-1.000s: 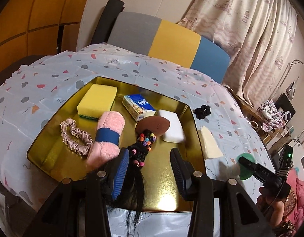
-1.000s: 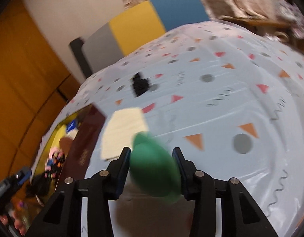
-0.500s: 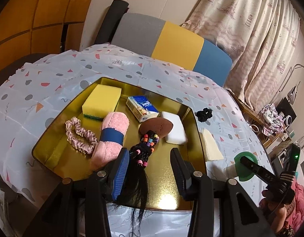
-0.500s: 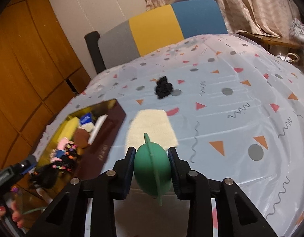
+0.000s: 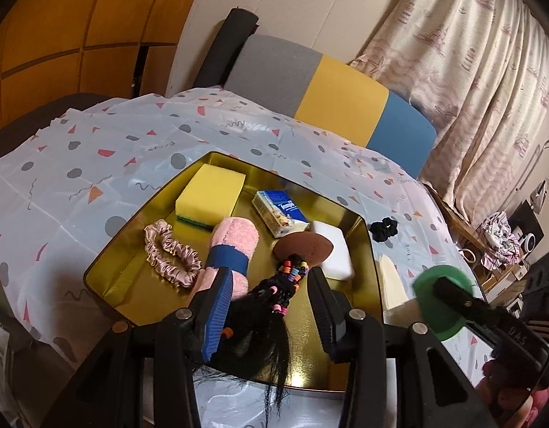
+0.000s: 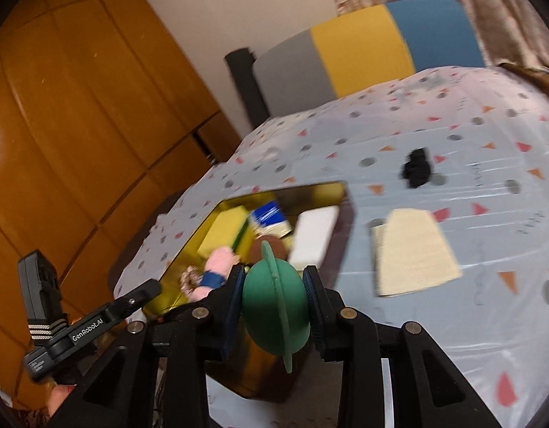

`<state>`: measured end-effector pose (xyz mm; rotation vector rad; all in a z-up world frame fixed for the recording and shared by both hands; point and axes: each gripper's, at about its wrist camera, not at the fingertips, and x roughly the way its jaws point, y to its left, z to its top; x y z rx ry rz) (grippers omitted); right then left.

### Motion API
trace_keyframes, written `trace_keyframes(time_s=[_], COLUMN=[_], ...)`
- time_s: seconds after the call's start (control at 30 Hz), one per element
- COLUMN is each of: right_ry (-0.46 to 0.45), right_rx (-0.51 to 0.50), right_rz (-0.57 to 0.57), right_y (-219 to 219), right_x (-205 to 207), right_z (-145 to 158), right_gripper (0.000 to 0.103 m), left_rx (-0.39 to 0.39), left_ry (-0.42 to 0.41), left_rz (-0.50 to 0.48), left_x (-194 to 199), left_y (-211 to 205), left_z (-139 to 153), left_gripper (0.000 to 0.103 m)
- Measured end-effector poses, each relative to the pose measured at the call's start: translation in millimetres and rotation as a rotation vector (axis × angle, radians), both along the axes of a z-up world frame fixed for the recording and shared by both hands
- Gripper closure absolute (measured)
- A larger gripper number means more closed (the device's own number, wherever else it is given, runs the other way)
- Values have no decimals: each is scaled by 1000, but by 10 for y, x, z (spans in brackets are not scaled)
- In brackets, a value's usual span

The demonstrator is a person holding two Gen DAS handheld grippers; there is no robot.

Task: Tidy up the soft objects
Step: 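Lower the green-and-white bottle into the gold tray and open the right tool, then move the left tool over the cream mesh cloth on the table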

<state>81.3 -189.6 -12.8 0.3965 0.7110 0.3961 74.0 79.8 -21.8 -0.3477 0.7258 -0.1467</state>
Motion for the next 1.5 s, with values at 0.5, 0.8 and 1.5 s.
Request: trace_keyframes(time_s=[0.5, 0.8, 1.5], right_ry=[147, 58, 132], right_rx=[-61, -32, -99], right_rz=[157, 19, -302], right_y=[689, 342, -968], right_x=[406, 397, -29], right_z=[-448, -258, -706], right_gripper=[66, 39, 33], left_rx=[5, 12, 44], left_ry=[20, 28, 3], left_rz=[-1, -27, -257], left_x=[9, 2, -164], left_y=[13, -58, -699], left_z=[-18, -49, 3], left_gripper=[59, 59, 59])
